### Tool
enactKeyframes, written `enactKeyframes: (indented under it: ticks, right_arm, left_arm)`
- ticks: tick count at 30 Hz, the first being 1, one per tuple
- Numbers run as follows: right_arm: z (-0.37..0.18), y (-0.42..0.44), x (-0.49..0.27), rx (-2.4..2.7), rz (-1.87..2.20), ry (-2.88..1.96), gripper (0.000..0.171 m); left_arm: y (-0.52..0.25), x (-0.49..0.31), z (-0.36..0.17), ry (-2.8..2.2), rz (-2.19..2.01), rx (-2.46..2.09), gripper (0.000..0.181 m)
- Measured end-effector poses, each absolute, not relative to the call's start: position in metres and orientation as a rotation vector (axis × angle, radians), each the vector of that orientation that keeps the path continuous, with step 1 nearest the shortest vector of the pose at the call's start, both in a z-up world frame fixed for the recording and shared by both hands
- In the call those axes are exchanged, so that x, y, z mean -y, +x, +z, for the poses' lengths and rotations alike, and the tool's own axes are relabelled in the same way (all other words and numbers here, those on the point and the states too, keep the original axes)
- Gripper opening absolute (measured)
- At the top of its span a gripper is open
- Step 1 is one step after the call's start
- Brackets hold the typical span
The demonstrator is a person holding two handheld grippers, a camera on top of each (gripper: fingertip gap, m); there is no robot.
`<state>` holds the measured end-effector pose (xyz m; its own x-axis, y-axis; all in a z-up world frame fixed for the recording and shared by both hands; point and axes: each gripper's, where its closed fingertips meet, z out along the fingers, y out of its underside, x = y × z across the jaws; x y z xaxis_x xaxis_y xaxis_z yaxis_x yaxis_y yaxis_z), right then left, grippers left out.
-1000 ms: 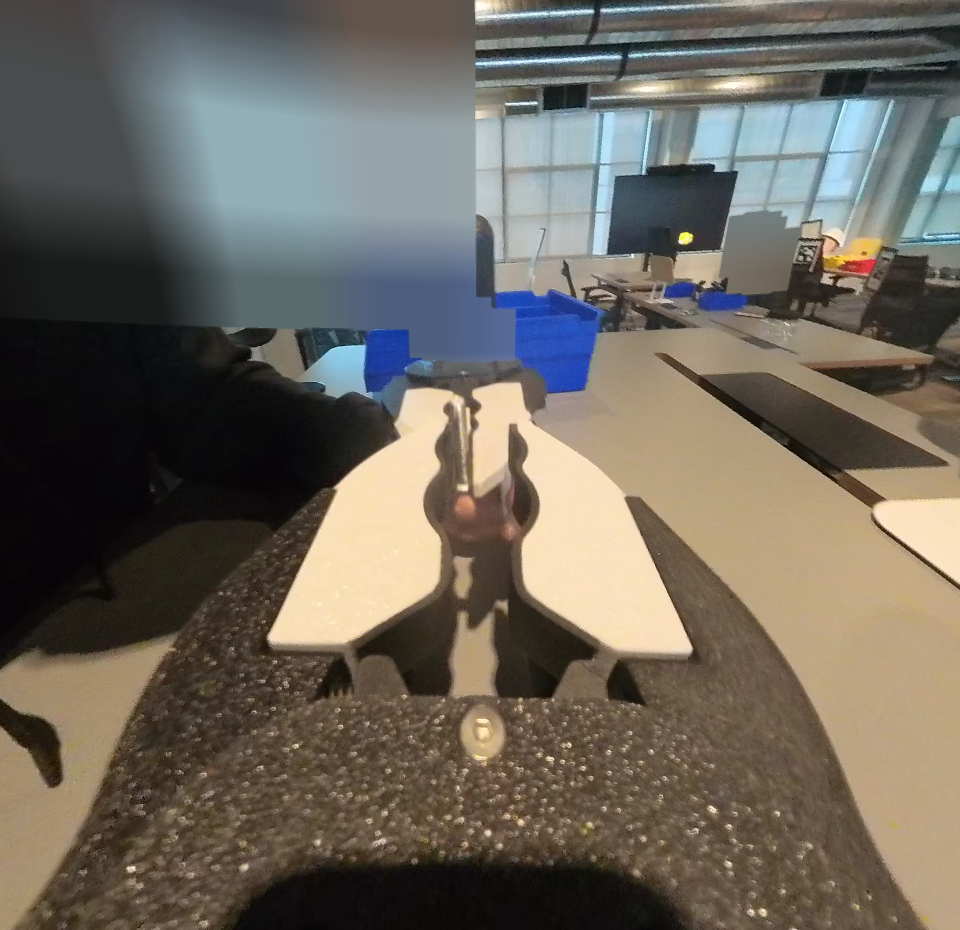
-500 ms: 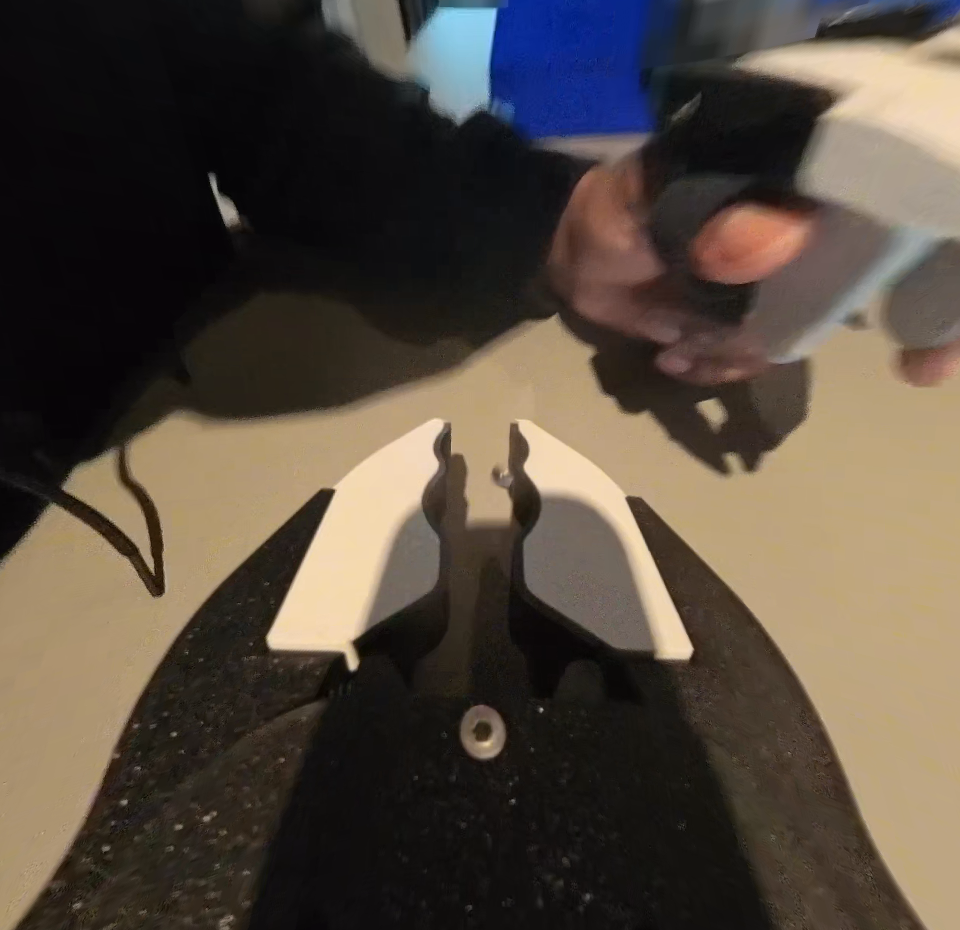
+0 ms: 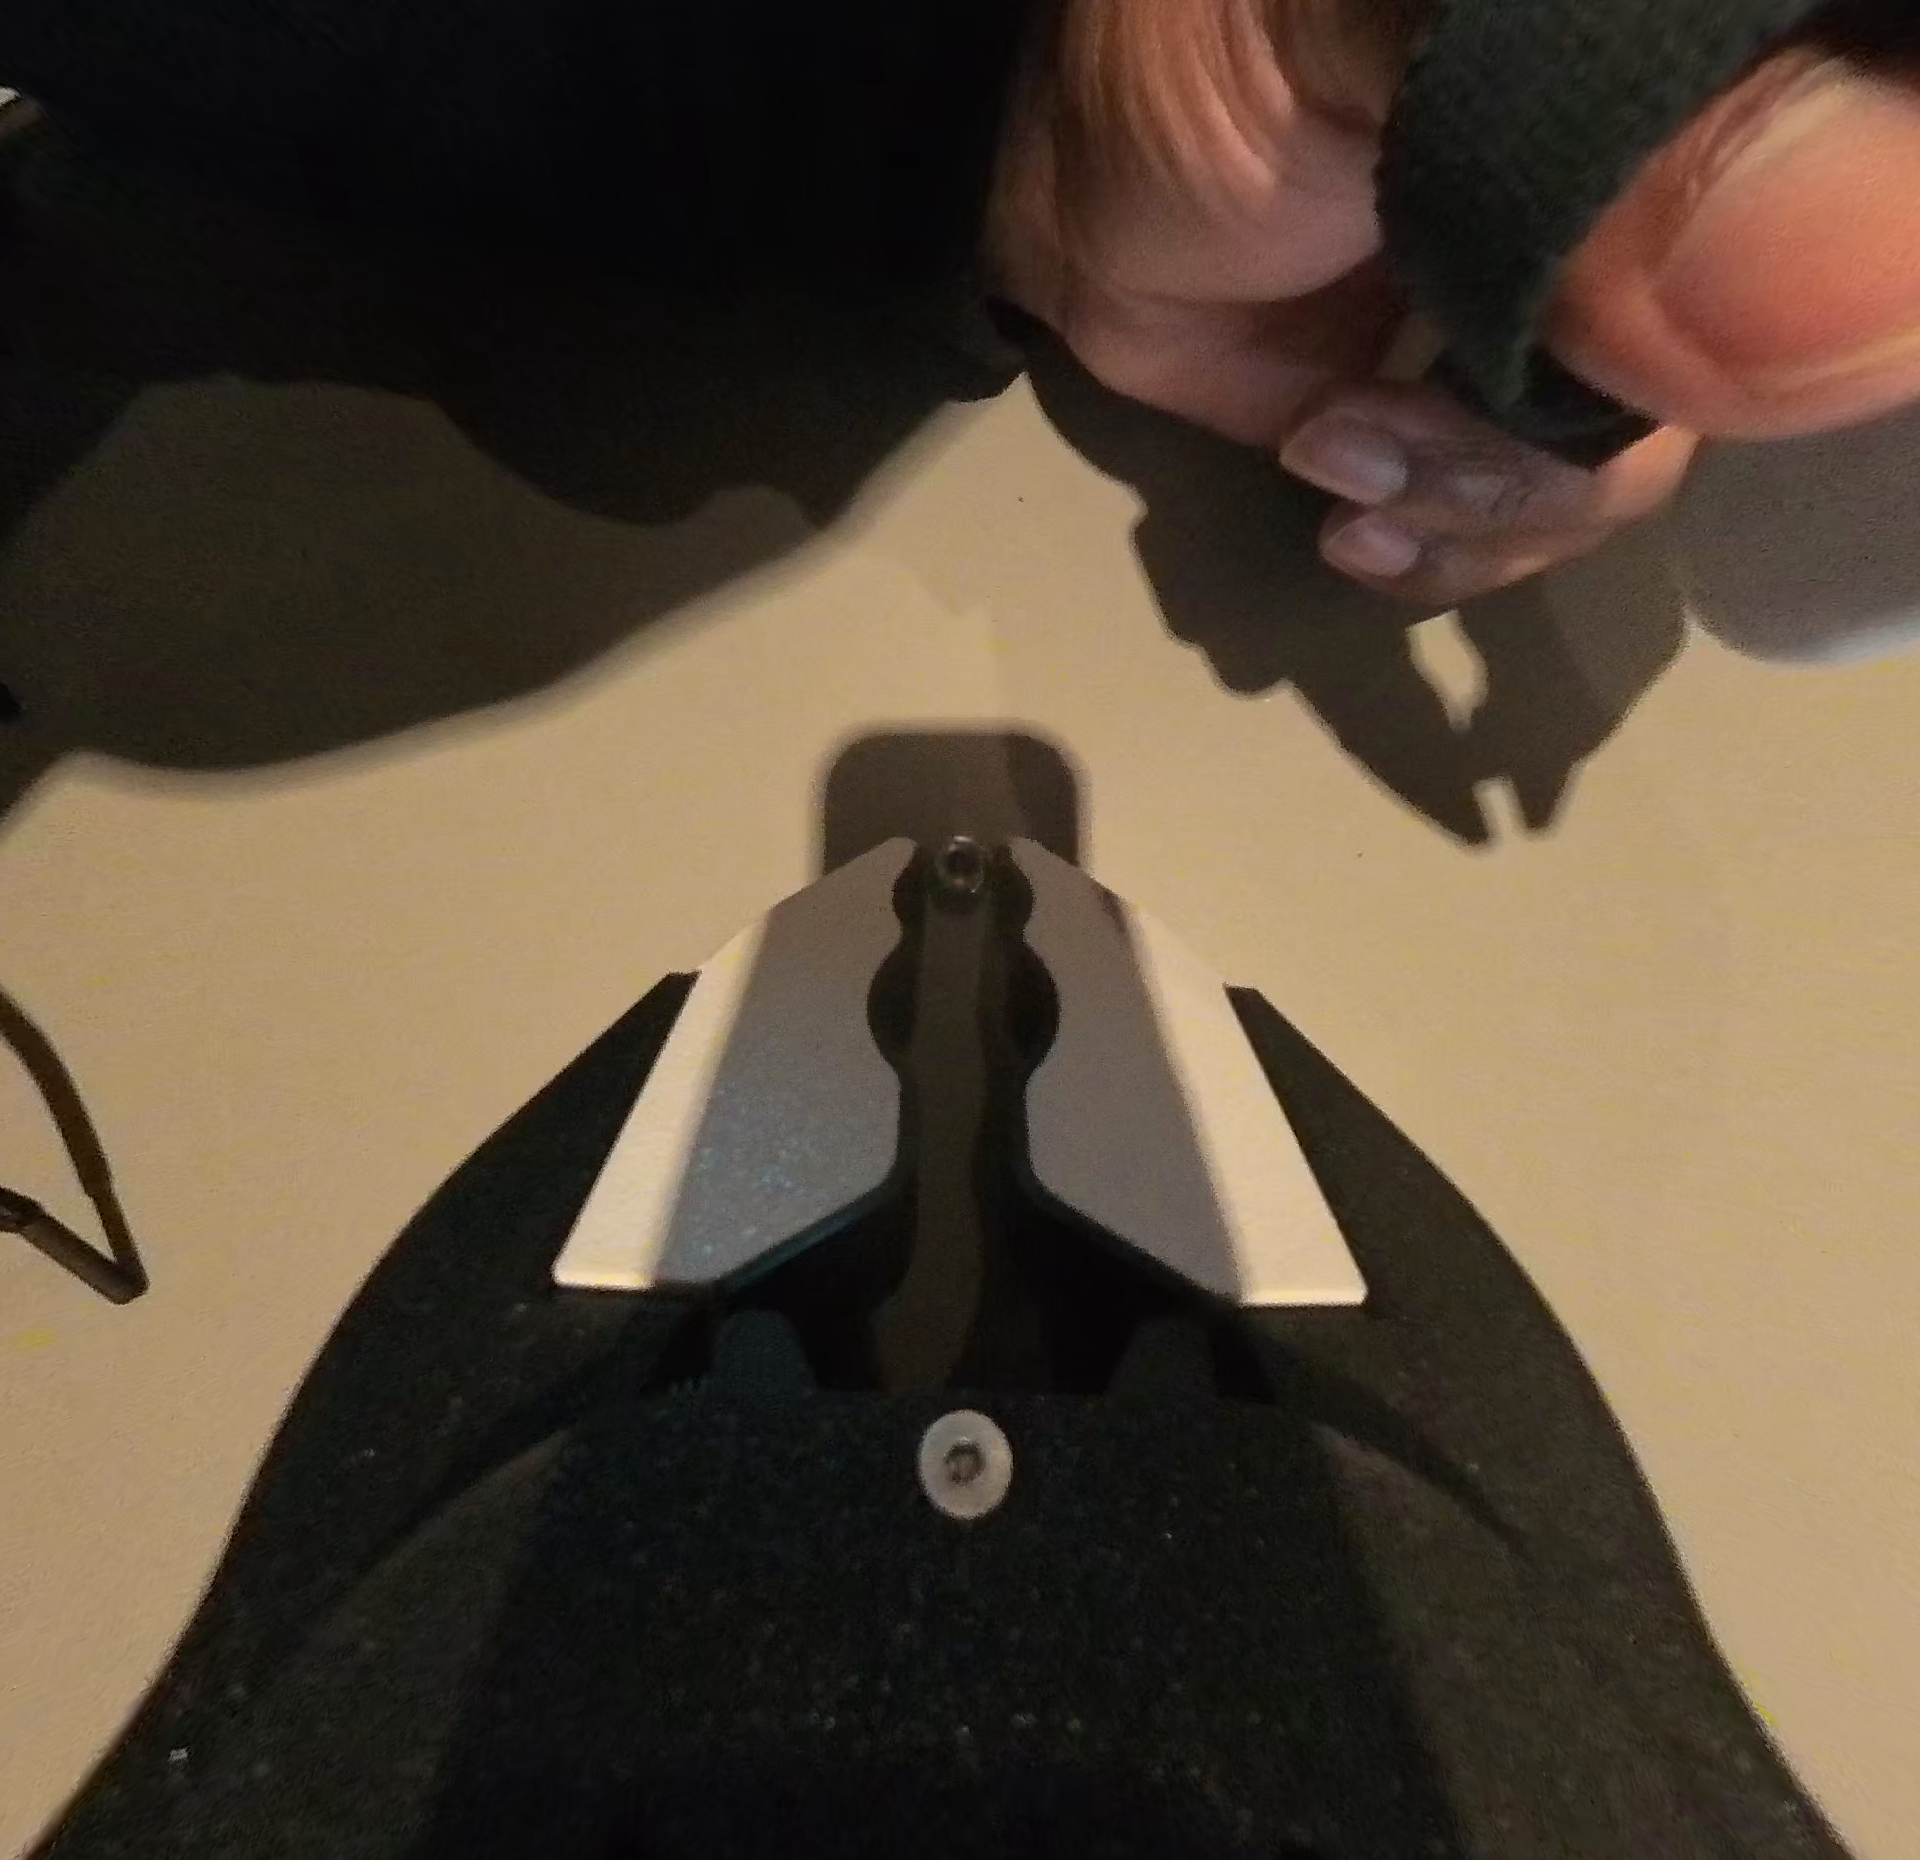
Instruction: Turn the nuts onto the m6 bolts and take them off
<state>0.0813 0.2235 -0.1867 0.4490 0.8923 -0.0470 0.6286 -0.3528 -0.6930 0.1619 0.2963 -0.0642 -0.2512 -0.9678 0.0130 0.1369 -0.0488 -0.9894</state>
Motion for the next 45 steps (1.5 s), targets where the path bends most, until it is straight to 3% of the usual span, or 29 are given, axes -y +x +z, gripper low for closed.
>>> enactKeyframes:
  ticks: [14, 23, 29, 45]
  right_arm:
    - [-0.184, 0.084, -0.224, 1.245, 0.562, -2.090, 0.012]
    - [-0.081, 0.136, -0.247, 0.856, 0.731, -1.723, 0.010]
    - [-0.053, 0.151, -0.246, 0.804, 0.642, -1.640, 0.010]
    - [-0.058, 0.151, -0.248, 0.816, 0.553, -1.664, 0.011]
  left_arm:
    - [0.162, -0.290, -0.066, -0.974, -1.463, -1.304, 0.005]
    - [0.166, -0.275, -0.075, -0.937, -1.404, -1.423, 0.005]
    - [0.172, -0.257, -0.091, -0.891, -1.281, -1.575, 0.005]
    - [0.171, -0.249, -0.095, -0.841, -1.248, -1.618, 0.005]
